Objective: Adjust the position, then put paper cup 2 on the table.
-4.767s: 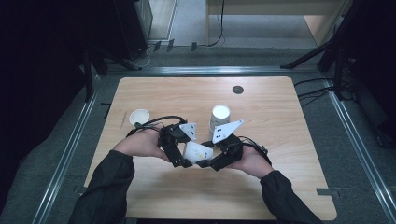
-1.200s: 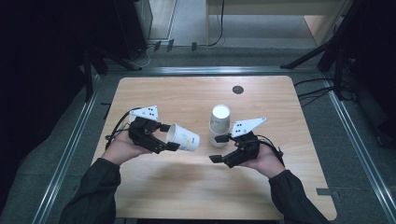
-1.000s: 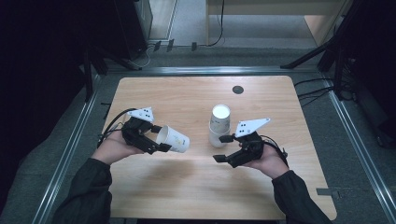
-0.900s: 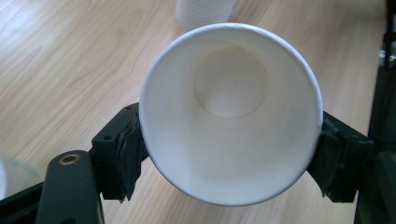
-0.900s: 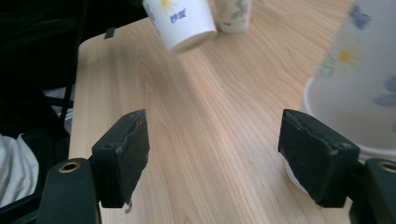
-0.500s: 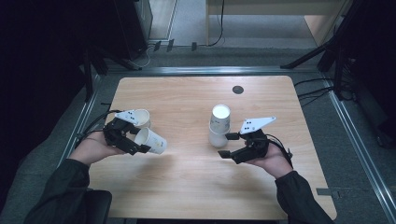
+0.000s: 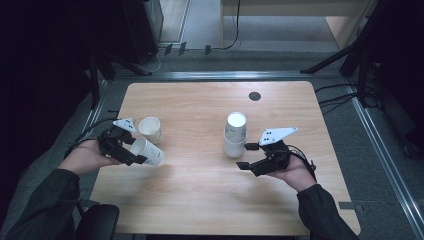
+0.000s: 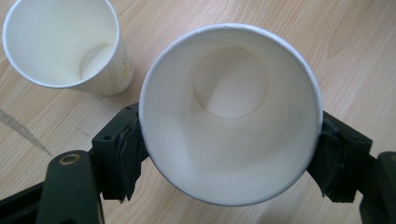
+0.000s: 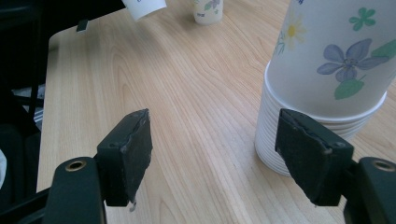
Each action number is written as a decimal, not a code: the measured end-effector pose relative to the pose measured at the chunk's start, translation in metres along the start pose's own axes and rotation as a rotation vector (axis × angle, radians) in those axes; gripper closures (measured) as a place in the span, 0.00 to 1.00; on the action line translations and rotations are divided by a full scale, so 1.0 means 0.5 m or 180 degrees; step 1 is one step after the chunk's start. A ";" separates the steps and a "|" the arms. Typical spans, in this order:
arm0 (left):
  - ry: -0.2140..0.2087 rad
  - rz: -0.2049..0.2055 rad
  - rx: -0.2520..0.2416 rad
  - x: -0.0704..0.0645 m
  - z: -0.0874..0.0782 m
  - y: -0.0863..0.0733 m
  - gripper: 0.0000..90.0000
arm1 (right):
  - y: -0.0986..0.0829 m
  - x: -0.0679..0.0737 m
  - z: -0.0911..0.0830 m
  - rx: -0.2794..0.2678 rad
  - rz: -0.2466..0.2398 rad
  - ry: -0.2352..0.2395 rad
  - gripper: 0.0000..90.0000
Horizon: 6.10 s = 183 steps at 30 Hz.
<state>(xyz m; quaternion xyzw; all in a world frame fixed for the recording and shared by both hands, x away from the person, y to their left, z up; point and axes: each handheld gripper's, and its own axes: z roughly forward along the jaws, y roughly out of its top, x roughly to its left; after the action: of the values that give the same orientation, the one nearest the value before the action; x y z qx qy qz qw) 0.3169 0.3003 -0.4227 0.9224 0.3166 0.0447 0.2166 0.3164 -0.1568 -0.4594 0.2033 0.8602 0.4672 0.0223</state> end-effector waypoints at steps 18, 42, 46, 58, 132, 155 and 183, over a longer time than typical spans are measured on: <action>0.0201 0.0040 0.0501 0.032 0.037 0.014 0.25 | 0.002 -0.003 0.005 0.0020 -0.0006 0.0006 0.31; 0.0354 0.0123 0.0952 0.055 0.084 0.037 0.24 | 0.001 -0.006 0.007 0.0019 -0.0007 -0.0003 0.31; 0.0376 0.0147 0.0962 0.053 0.091 0.040 0.24 | 0.002 -0.005 0.007 0.0034 -0.0009 0.0000 0.31; 0.0296 0.0080 0.0879 0.052 0.096 0.043 0.20 | 0.003 -0.005 0.004 0.0020 -0.0010 0.0000 0.31; -0.0463 -0.0041 -0.0958 -0.112 0.049 0.191 0.16 | -0.003 -0.009 -0.011 -0.0034 0.0001 -0.0059 0.31; -0.0418 -0.0028 -0.1011 -0.179 0.131 0.187 0.16 | -0.003 -0.006 -0.007 -0.0024 -0.0032 -0.0040 0.32; -0.0379 0.0085 -0.0967 -0.211 0.177 0.188 0.16 | -0.016 -0.003 -0.009 0.0007 -0.0072 -0.0096 0.32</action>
<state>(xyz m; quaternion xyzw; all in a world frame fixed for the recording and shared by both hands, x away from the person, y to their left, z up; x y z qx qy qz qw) 0.3054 0.1373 -0.4566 0.8842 0.2805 0.0403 0.3714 0.3143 -0.1647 -0.4637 0.2007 0.8625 0.4628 0.0403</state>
